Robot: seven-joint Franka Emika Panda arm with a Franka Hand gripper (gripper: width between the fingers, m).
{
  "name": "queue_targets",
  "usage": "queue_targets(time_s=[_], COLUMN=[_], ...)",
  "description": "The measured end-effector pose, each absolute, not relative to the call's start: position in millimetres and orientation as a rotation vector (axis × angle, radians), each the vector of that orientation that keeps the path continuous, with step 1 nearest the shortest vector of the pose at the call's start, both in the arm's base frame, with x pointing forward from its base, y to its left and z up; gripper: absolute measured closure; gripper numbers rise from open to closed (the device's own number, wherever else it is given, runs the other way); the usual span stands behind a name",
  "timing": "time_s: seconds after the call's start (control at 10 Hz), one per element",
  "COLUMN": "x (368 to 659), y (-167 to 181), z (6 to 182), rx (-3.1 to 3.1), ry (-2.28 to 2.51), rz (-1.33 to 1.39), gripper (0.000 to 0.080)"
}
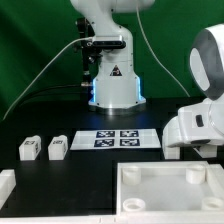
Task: Assemble one leg
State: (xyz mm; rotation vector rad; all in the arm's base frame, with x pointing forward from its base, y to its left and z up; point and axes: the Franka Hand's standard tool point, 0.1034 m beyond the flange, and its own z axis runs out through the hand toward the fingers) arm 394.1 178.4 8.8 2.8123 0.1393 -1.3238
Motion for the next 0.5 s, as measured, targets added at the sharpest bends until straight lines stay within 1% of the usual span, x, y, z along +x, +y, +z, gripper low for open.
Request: queue_targets(time_s=[0.3,0.4,0.5], x=[394.8,399.0,408.8], y=[177.9,175.9,173.3], z=[9.4,13.5,22.3], rx=[2.815,2.828,2.857], ry=[0.146,0.163,0.181], rz=[-1.323,-1.311,-1.273], gripper=[0.0509,0.0509,0.0509])
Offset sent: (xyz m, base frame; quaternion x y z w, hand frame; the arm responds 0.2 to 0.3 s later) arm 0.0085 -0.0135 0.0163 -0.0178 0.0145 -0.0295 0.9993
